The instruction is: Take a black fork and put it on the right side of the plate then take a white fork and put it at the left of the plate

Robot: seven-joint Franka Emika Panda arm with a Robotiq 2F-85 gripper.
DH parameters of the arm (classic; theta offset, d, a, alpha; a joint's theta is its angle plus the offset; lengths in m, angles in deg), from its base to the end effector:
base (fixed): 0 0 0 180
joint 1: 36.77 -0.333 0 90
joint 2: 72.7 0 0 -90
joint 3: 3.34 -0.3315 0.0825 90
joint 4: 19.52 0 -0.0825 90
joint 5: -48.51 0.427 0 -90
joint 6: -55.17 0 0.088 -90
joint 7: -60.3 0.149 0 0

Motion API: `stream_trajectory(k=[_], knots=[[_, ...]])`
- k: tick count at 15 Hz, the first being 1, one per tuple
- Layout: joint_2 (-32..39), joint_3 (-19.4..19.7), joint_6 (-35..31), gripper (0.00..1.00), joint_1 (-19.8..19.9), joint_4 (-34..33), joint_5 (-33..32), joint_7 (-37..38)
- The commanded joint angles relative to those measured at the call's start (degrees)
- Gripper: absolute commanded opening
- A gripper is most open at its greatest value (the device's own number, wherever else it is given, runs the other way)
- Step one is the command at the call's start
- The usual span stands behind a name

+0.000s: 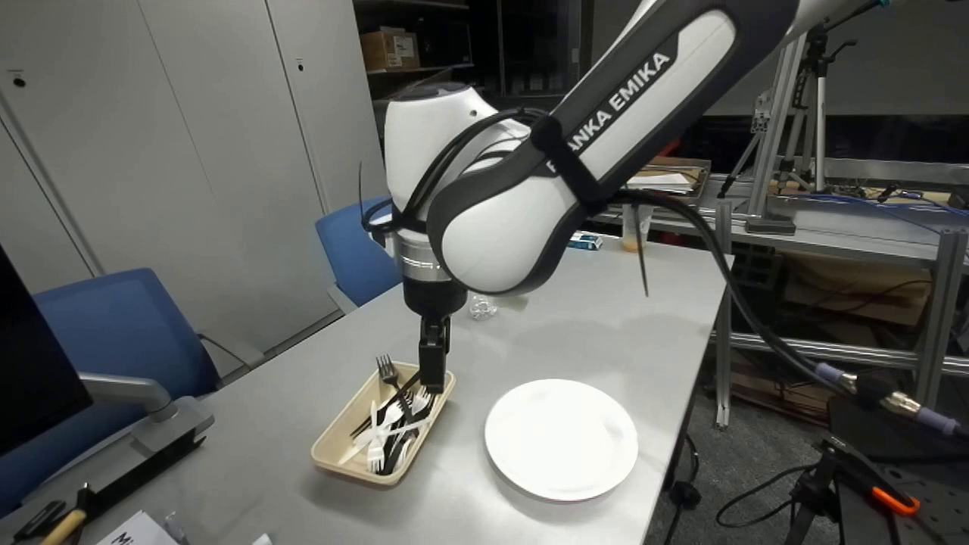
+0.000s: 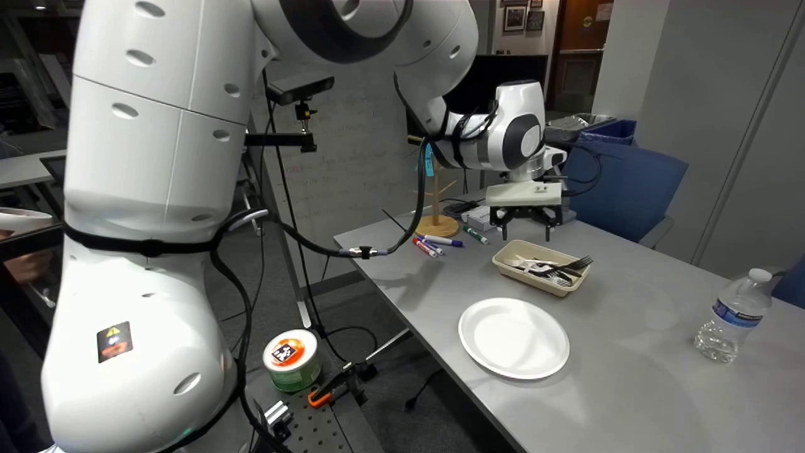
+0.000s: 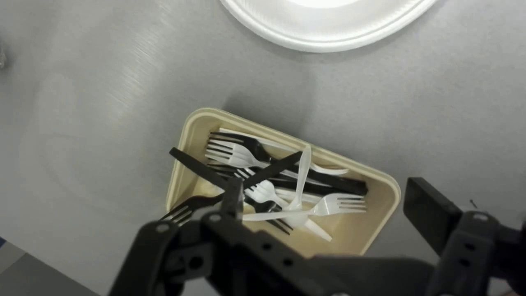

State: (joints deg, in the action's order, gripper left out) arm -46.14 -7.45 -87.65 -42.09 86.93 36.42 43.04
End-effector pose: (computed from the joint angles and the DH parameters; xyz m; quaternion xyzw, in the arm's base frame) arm 0.6945 0.1091 0.2308 0.9484 0.3000 0.0826 0.0608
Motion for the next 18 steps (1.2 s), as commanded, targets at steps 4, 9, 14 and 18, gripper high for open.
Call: stream_trajectory(k=[4, 9, 14, 18], knots=[[10.0, 0.1, 1.5, 1.0, -1.5, -9.3, -7.4, -6.2], [15.8, 0.0, 1.3, 1.0, -0.7, -16.9, -9.3, -9.9], [20.0, 0.2, 1.6, 1.0, 0.8, -21.8, -8.5, -12.4], [23.3, 0.6, 1.9, 1.0, 1.7, -25.1, -8.7, -13.7]])
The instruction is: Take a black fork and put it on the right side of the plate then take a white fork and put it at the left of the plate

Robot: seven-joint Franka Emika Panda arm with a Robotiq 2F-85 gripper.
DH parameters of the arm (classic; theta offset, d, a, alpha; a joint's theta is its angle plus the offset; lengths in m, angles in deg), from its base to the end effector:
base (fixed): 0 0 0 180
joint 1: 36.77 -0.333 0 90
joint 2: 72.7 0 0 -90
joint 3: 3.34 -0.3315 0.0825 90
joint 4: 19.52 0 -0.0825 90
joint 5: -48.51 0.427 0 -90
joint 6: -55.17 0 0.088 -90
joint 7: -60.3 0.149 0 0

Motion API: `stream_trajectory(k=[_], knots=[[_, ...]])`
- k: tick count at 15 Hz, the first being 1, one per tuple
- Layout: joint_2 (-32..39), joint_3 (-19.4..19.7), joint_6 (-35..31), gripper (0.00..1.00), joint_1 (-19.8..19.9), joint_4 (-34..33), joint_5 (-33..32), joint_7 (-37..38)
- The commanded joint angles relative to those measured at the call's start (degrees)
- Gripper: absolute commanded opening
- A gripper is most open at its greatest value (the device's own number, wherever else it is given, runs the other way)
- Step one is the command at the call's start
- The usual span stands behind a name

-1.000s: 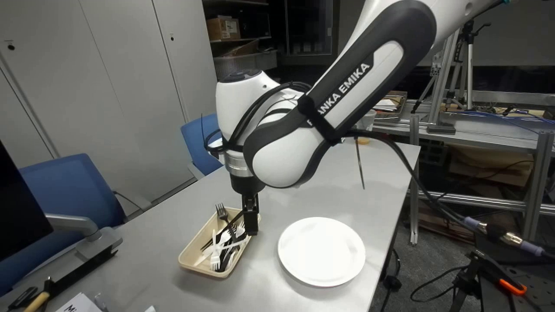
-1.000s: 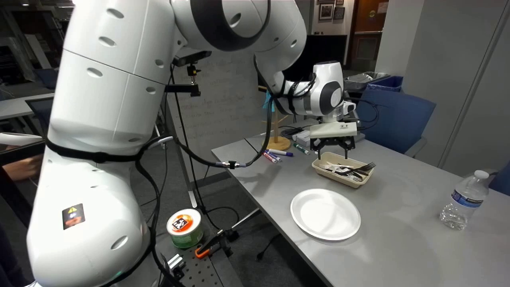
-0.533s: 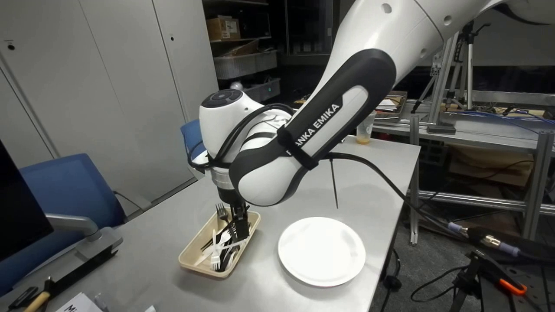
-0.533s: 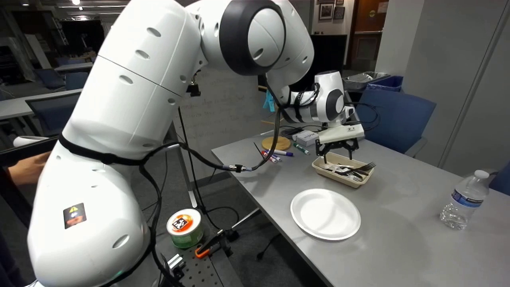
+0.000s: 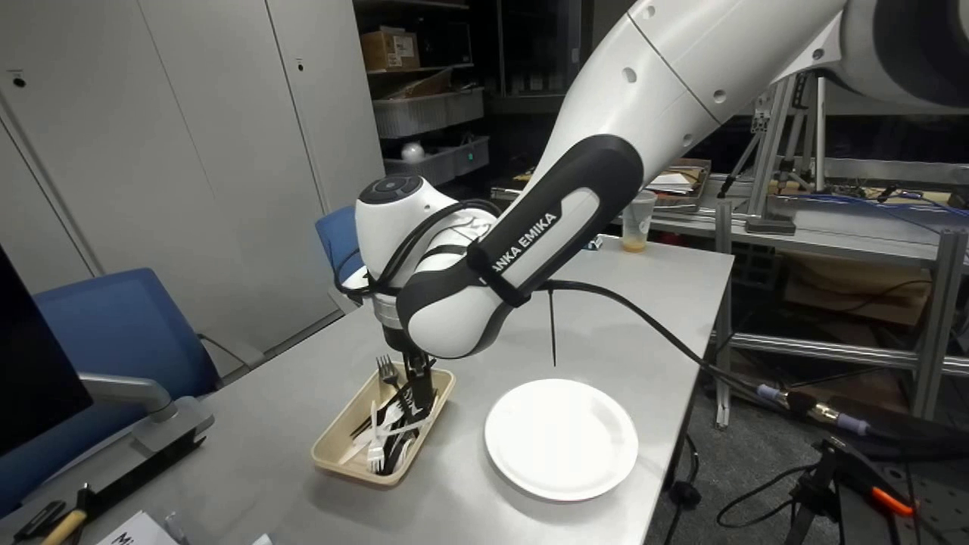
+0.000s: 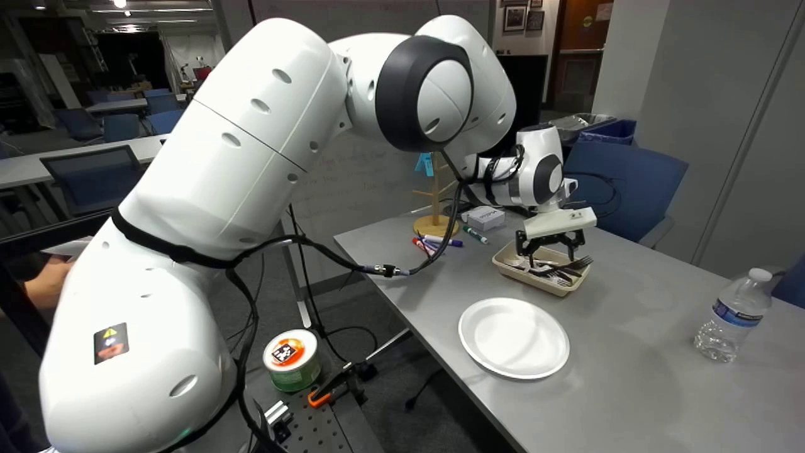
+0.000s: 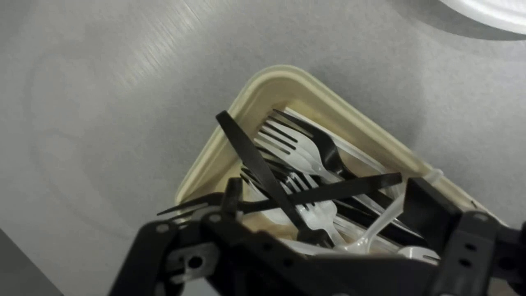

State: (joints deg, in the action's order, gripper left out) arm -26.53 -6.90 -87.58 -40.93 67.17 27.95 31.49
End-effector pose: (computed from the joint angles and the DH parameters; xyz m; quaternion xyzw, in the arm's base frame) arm 0.7734 0.0913 0.1430 0.8964 0.4231 0.0677 0.1131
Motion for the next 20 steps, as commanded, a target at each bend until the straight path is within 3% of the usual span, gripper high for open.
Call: stream_trajectory(k=[1, 12, 14, 18, 20], knots=[[4.4, 0.1, 2.3, 1.0, 0.3, -6.4, -0.3, -2.2], [10.7, -0.2, 5.8, 1.0, 0.2, -15.8, 0.3, -4.8], [11.5, -0.3, 6.2, 0.89, 0.2, -16.8, 0.5, -5.0], [12.6, -0.7, 6.6, 0.83, 0.3, -18.1, 0.9, -5.2], [13.0, -0.7, 6.7, 0.59, 0.3, -18.4, 1.1, -5.1]])
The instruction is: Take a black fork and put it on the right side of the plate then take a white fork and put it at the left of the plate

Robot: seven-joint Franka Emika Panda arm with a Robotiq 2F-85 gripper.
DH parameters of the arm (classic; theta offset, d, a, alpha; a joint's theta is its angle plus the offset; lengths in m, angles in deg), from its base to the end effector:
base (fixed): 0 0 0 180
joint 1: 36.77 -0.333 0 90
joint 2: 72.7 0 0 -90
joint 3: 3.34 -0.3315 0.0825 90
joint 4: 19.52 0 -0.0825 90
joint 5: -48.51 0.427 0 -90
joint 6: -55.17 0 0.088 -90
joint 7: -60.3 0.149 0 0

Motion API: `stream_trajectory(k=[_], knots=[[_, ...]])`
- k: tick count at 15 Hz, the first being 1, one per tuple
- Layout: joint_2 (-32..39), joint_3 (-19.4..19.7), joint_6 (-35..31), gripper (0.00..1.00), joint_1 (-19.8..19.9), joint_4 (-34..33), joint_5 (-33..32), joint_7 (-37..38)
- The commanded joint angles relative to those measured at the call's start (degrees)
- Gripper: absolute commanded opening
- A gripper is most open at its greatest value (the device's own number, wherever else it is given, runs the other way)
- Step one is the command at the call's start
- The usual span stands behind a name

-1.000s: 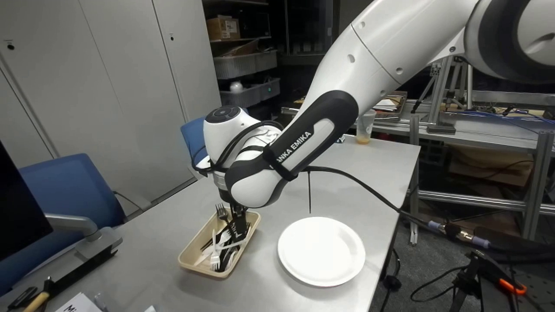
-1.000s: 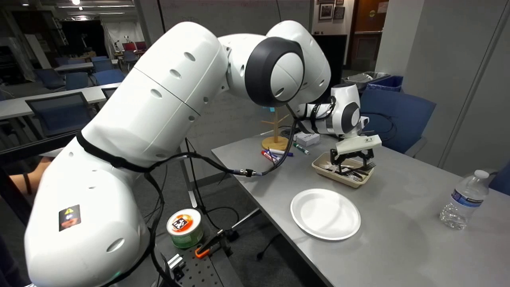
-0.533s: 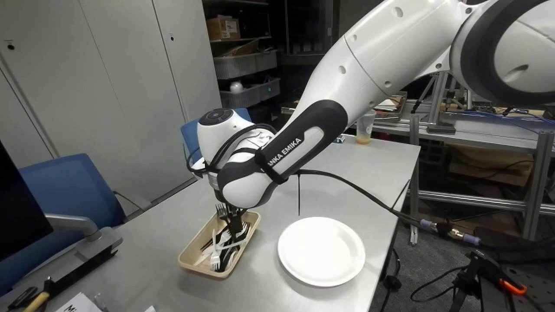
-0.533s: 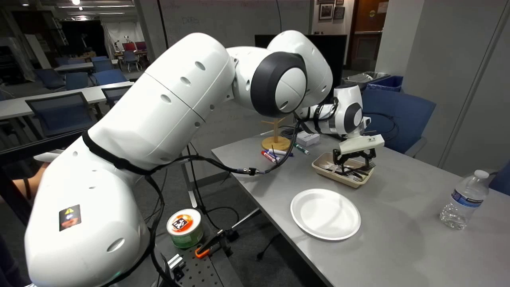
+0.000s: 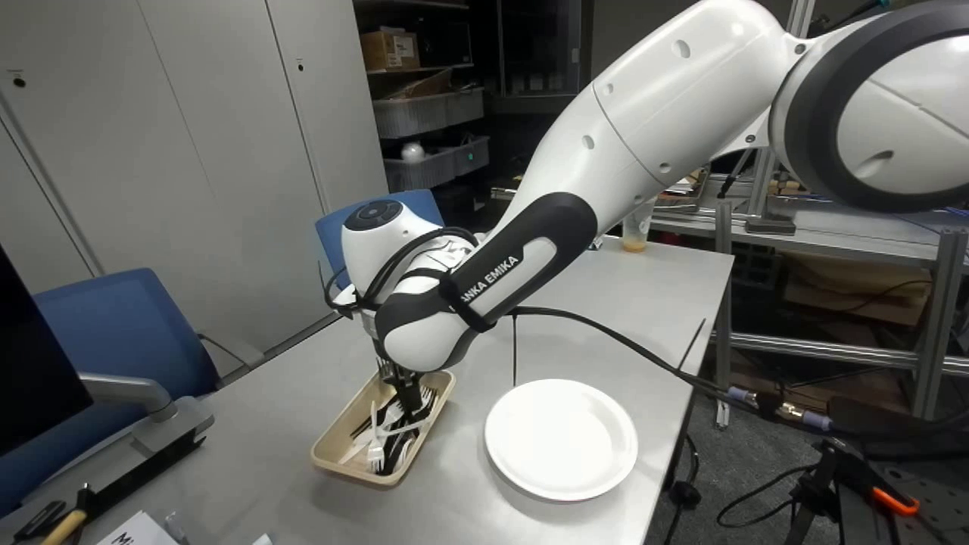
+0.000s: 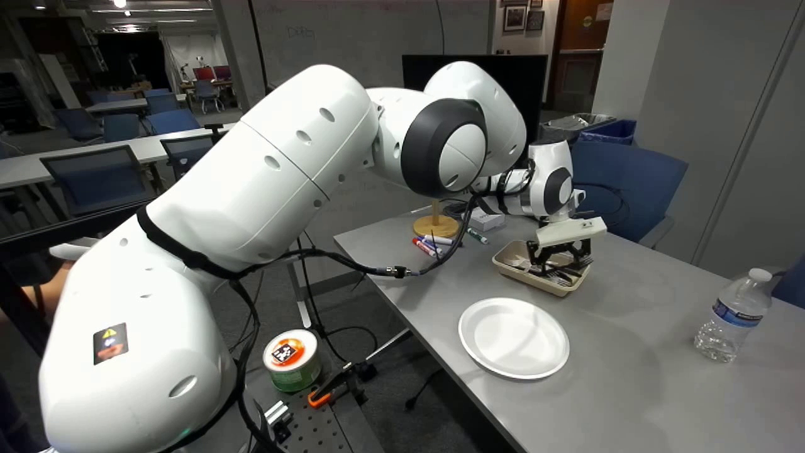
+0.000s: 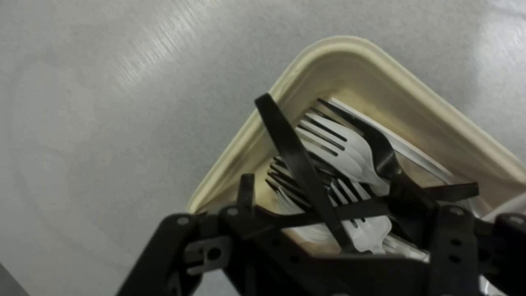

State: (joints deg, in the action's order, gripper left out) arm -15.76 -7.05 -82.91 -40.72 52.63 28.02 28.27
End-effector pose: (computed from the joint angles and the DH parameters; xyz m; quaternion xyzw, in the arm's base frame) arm 0.8136 0.0854 0.1082 0.8913 0.4343 0.0558 0.1178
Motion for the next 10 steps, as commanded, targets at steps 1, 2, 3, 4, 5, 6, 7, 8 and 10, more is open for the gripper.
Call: stream_trajectory(k=[1, 2, 3, 4, 5, 6, 7, 8, 10], knots=[[2.2, -0.7, 2.0, 0.56, 0.1, -3.8, 1.0, -1.9], [2.2, -0.7, 1.9, 0.49, 0.2, -3.8, 1.1, -1.9], [2.1, -0.7, 1.7, 0.4, 0.2, -3.6, 1.1, -1.8], [1.9, -0.8, 1.7, 0.33, 0.2, -3.4, 1.3, -1.7], [1.8, -0.8, 1.5, 0.23, 0.2, -3.3, 1.4, -1.5], [1.6, -0.9, 1.5, 0.17, 0.3, -3.0, 1.5, -1.5], [1.4, -0.8, 1.4, 0.1, 0.2, -2.7, 1.4, -1.5], [1.1, -0.8, 1.3, 0.02, 0.2, -2.3, 1.4, -1.4], [0.1, -0.8, 1.1, 0.0, 0.3, -1.3, 1.3, -1.4]])
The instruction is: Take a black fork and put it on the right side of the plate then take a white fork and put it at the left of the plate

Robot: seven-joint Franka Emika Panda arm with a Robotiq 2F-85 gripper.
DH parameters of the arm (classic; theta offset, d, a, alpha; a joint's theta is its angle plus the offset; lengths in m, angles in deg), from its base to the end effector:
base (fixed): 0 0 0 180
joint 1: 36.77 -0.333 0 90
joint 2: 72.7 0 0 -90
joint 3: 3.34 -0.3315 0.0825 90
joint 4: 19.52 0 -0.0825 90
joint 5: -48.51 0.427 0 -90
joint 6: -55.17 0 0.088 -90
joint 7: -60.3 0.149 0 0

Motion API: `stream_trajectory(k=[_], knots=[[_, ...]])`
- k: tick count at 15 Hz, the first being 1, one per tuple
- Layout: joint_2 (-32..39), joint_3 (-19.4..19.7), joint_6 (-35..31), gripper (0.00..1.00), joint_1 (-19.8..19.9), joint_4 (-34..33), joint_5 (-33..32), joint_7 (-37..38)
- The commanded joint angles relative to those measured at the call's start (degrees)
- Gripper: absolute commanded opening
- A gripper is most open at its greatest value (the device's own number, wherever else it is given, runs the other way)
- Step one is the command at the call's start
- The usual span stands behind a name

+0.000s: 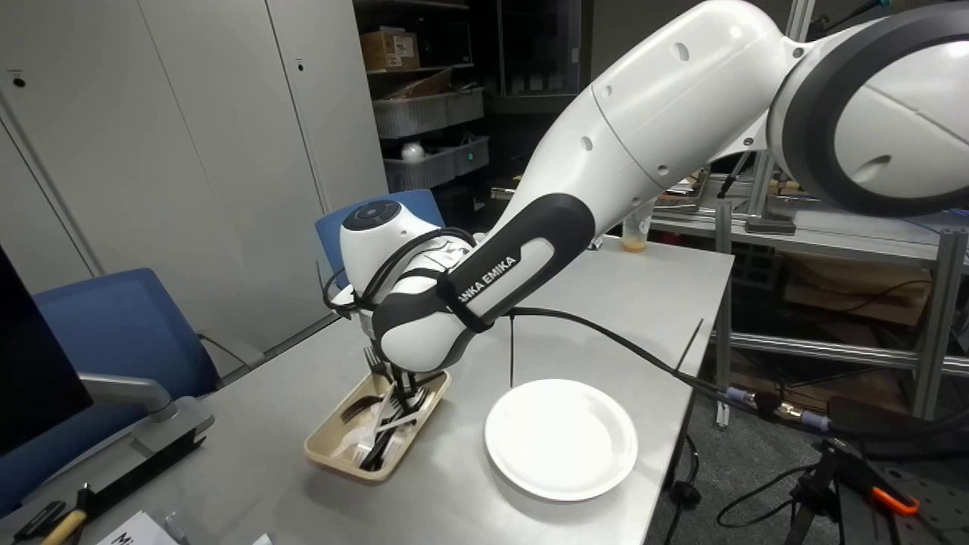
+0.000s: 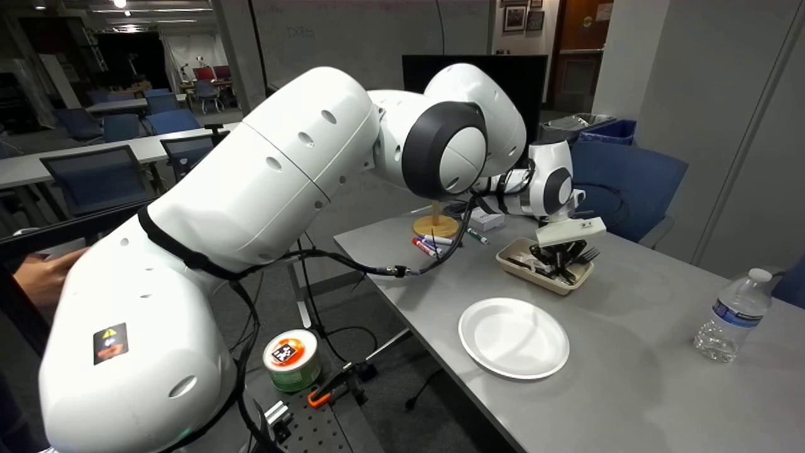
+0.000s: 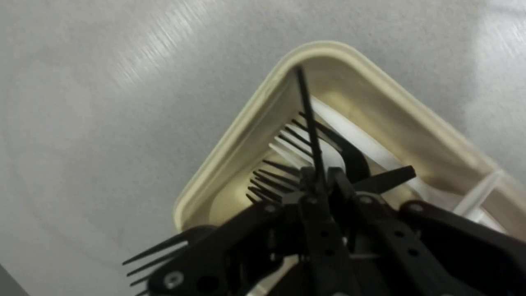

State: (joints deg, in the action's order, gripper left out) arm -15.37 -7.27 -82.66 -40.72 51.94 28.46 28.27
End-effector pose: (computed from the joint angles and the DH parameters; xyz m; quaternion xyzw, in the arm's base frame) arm 0.8153 0.0878 0.1082 0.8927 0.4321 0.0574 0.1142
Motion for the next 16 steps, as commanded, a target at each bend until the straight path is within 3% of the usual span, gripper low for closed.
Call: stream_trajectory(k=[1, 10, 16], knots=[[-1.0, -0.6, 0.6, 0.0, 0.4, 0.2, 0.8, -1.5], [-10.5, -0.2, -0.9, 0.01, 1.4, 9.1, 0.3, -0.8], [-20.0, 1.3, -3.9, 0.01, 4.8, 21.2, 0.7, 1.9]])
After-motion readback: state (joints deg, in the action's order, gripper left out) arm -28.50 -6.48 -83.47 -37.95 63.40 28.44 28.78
